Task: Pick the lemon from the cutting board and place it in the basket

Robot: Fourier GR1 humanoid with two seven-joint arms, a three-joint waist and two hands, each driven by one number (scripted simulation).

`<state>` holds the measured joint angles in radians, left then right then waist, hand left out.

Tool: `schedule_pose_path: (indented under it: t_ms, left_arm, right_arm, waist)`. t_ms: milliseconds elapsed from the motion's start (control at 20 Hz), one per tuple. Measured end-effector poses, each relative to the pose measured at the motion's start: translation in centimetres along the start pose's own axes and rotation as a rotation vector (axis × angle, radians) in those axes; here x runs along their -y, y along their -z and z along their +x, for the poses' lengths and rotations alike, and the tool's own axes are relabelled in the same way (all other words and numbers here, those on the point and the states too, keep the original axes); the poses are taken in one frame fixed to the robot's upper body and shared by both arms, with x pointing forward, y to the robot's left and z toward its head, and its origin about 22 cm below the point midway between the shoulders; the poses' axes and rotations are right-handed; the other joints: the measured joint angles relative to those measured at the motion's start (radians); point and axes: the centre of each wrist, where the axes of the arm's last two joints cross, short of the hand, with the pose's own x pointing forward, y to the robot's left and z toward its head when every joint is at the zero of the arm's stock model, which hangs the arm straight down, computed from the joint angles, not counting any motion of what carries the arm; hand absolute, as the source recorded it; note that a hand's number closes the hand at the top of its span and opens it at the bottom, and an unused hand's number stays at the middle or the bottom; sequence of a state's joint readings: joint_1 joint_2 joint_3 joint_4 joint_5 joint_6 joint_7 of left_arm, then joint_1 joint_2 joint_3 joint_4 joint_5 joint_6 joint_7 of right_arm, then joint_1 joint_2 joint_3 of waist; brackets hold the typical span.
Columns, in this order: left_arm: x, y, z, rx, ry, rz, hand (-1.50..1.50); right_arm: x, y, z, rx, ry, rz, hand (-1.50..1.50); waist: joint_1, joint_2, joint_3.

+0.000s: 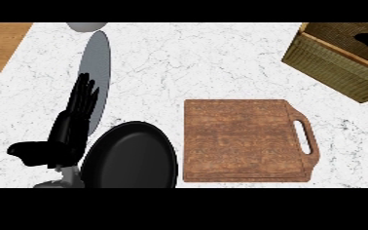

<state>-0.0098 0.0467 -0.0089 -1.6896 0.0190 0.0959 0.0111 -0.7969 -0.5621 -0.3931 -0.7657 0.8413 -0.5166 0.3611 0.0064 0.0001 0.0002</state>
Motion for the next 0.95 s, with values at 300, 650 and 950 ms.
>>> schedule_pose_path:
  t_ms: [300,650,950]
  left_arm:
    - [0.2,0.1,0.4,-0.012,0.006,0.015,0.0]
    - [-0.4,-0.4,0.4,-0.018,0.006,0.029,0.0]
    - [-0.4,-0.4,0.2,-0.019,0.007,0.029,0.0]
  right_arm:
    - [3.4,0.6,0.7,-0.028,-0.008,-0.097,-1.5]
    - [8.9,0.7,-1.3,-0.099,0.116,-0.204,-1.5]
    - [14.3,-0.6,-4.4,-0.067,0.195,-0.187,-1.5]
  waist:
    - [-0.01,-0.003,-0.001]
    - [-0.023,-0.007,-0.001]
    - [-0.028,-0.006,0.0]
